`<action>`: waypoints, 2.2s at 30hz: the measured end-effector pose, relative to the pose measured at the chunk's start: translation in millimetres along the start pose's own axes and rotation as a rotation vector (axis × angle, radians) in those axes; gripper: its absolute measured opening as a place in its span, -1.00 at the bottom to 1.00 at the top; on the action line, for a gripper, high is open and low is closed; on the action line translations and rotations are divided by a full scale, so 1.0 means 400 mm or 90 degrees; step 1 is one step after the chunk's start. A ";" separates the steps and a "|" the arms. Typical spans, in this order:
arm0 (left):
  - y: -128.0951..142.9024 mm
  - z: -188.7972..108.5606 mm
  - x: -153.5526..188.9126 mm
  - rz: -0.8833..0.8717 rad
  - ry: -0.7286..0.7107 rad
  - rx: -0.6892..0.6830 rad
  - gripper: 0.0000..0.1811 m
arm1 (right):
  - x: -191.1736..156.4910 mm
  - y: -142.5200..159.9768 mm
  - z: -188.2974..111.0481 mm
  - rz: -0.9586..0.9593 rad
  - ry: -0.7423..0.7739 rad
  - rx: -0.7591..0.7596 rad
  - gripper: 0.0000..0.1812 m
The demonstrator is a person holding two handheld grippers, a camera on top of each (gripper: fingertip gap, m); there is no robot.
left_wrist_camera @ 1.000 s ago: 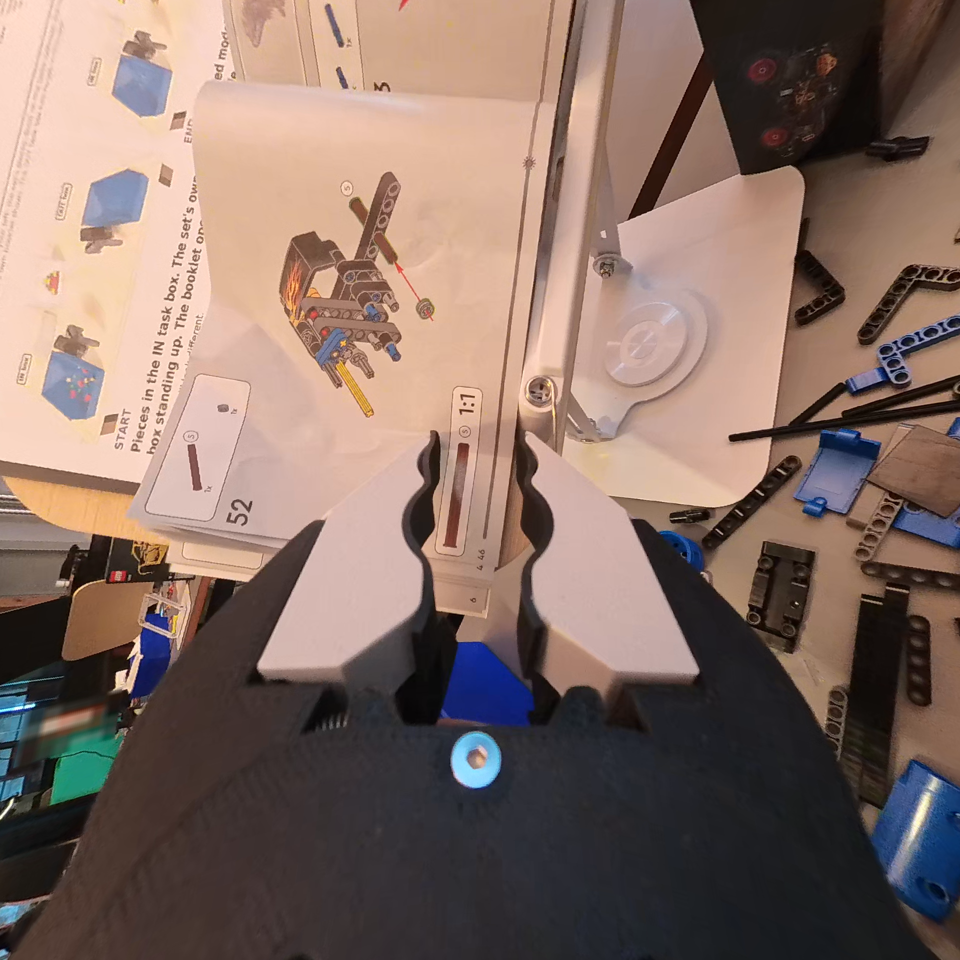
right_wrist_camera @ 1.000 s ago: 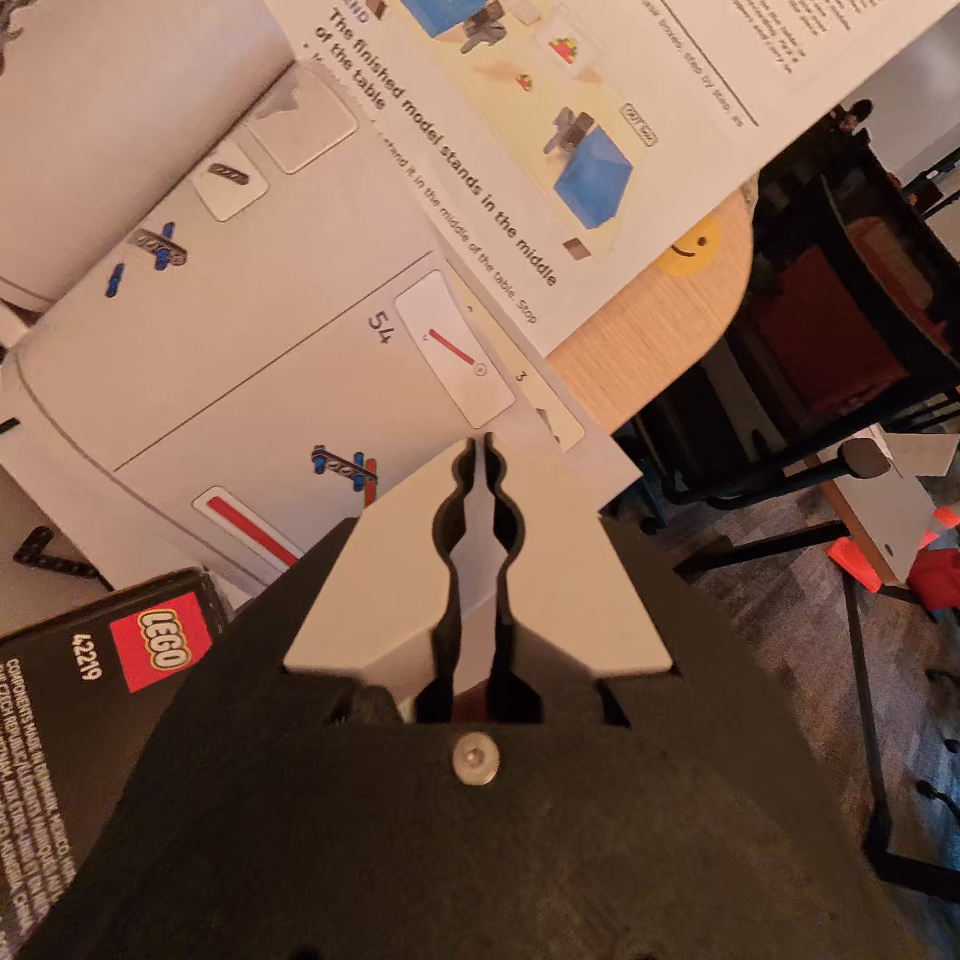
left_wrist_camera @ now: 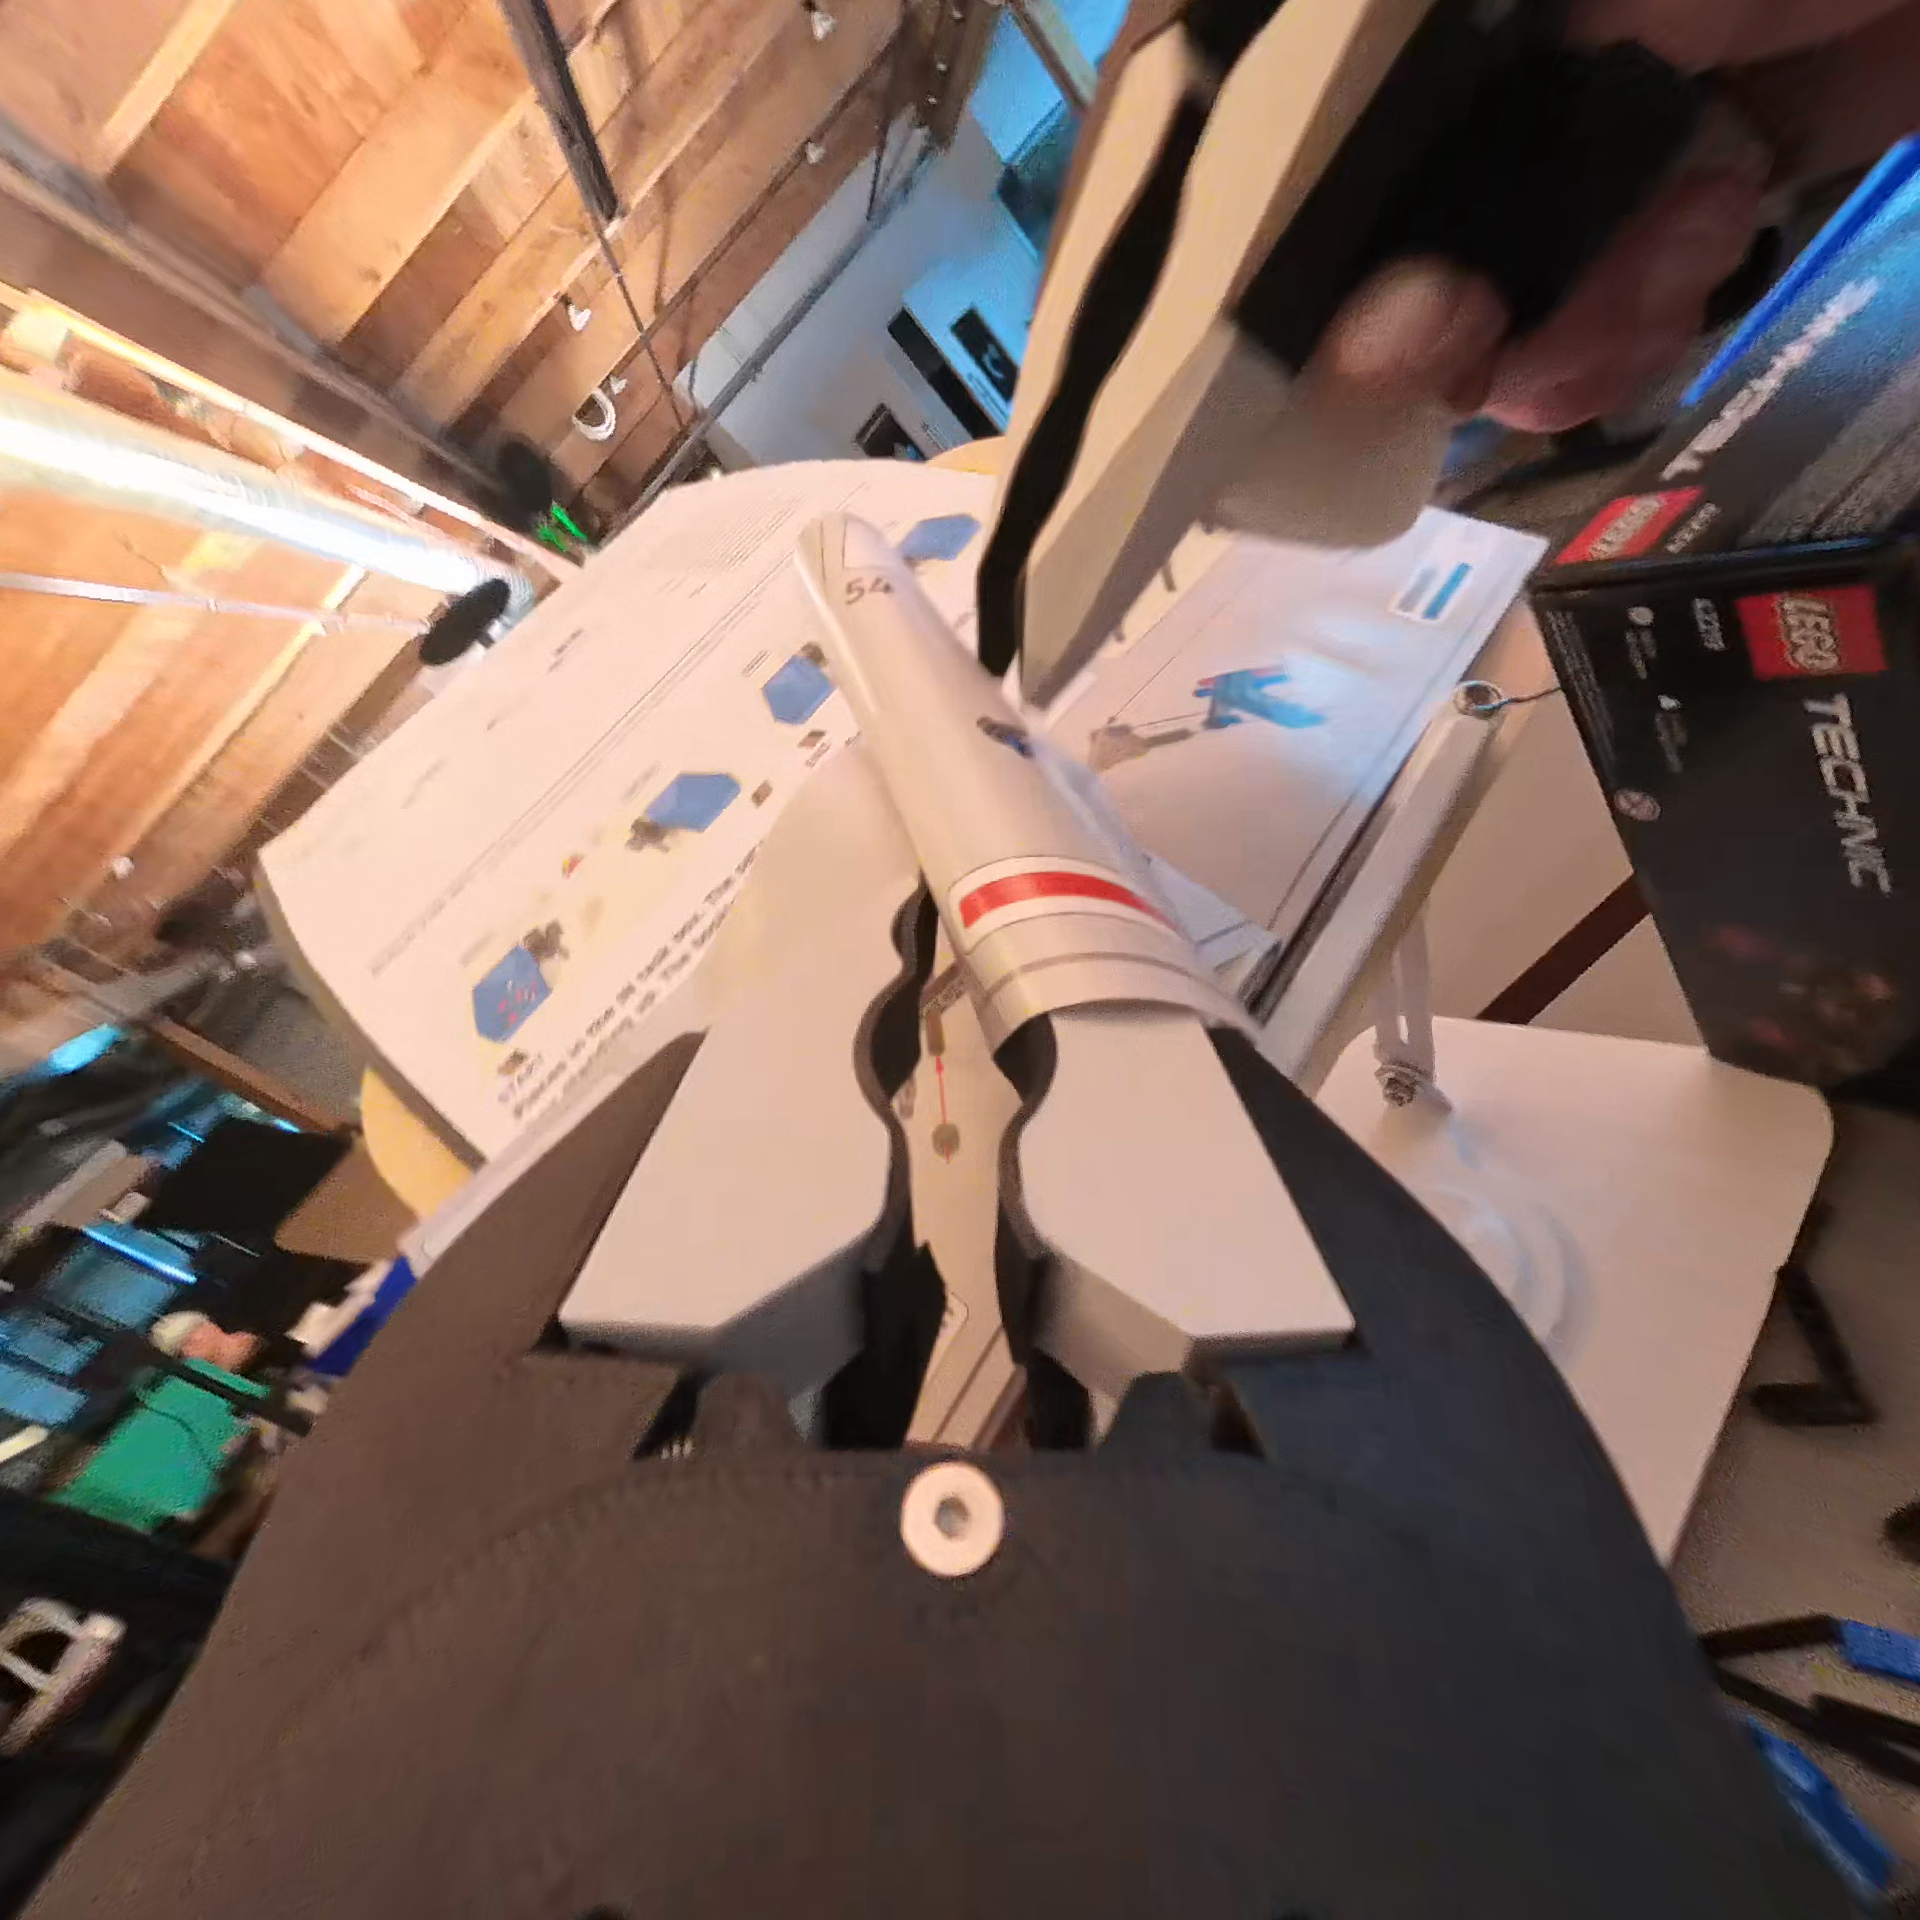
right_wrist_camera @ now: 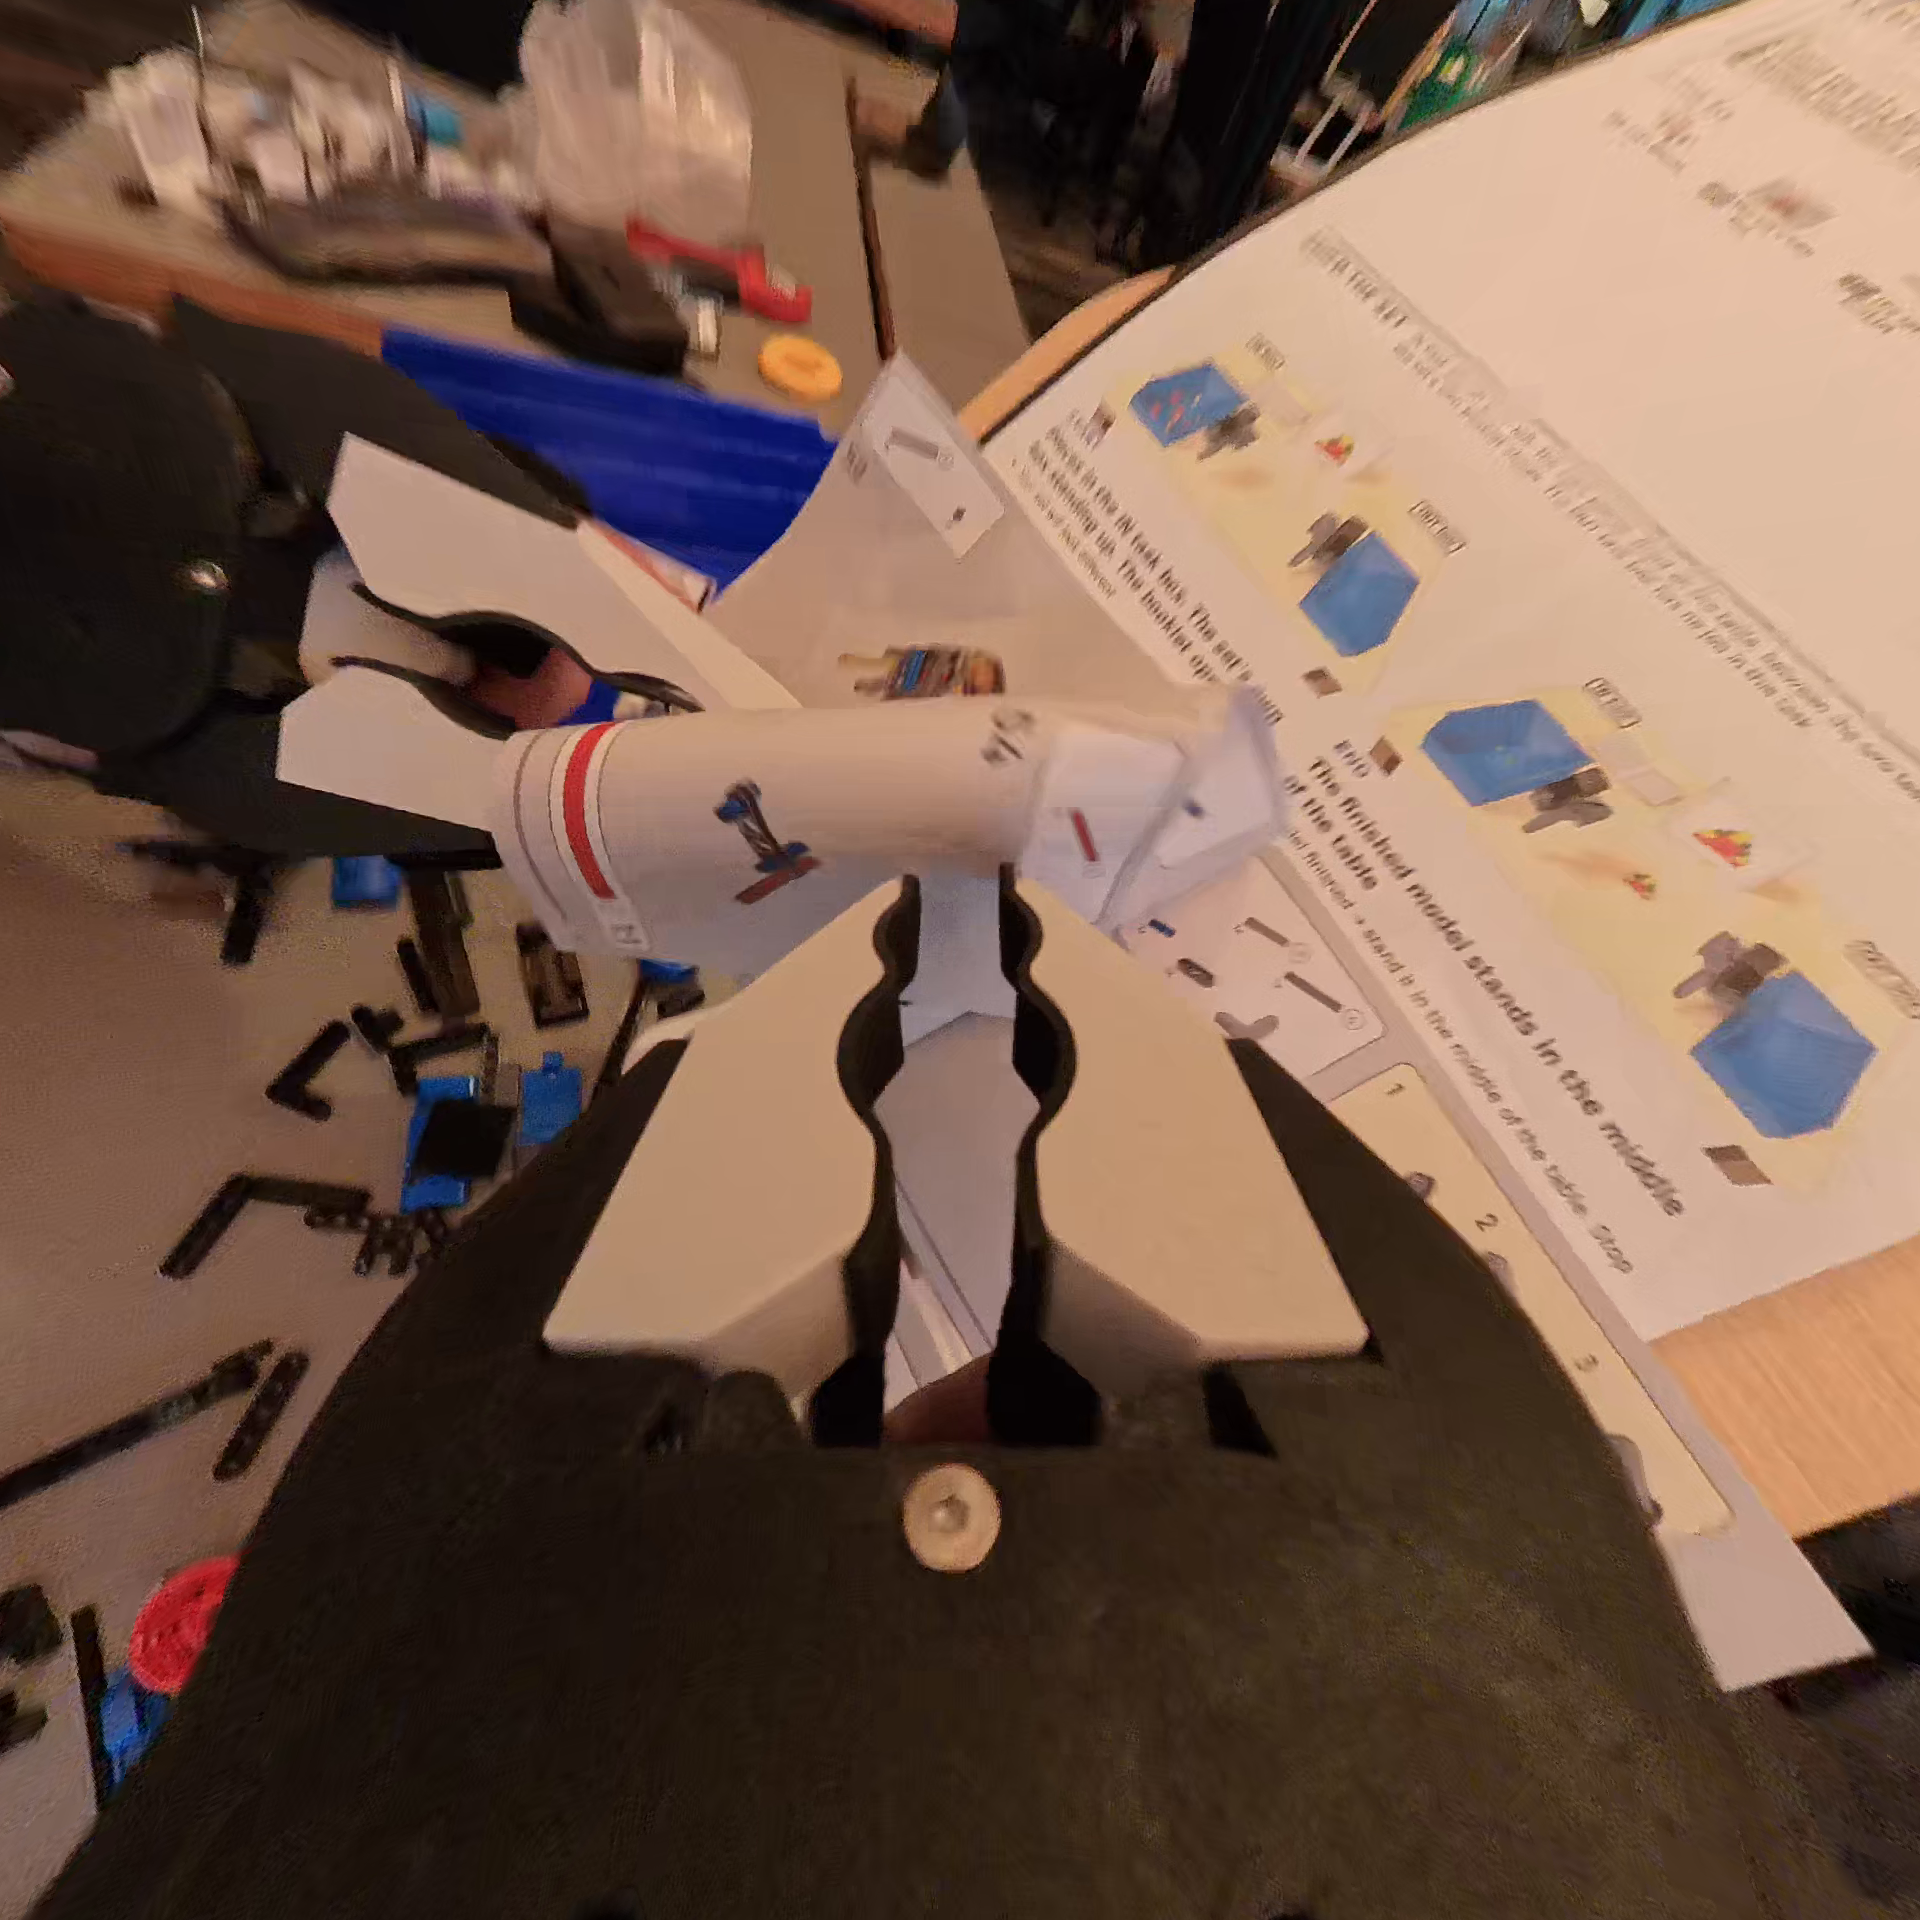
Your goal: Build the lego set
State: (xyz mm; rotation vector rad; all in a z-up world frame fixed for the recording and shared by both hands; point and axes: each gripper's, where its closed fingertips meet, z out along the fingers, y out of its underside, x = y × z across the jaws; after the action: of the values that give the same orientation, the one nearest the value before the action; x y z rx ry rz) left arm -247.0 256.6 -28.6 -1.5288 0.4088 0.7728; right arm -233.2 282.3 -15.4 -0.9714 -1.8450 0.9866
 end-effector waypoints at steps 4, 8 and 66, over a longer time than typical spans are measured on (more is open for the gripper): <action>0.022 -0.052 -0.047 -0.153 0.008 0.038 -0.98 | 0.038 -0.043 -0.058 0.018 0.069 0.059 -0.76; 0.053 -0.108 -0.110 -0.344 0.022 0.090 -0.92 | 0.013 0.011 -0.033 0.000 0.073 -0.031 -0.64; 0.187 -0.326 -0.188 -0.240 0.110 -0.054 -0.51 | -0.380 0.109 0.055 -0.112 0.069 -0.182 -0.69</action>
State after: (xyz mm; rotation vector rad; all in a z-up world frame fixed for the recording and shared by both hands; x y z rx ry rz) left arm -320.9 106.0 -37.4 -1.6956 0.2050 0.3678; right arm -185.1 160.4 -106.3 -0.9872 -1.9756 0.5640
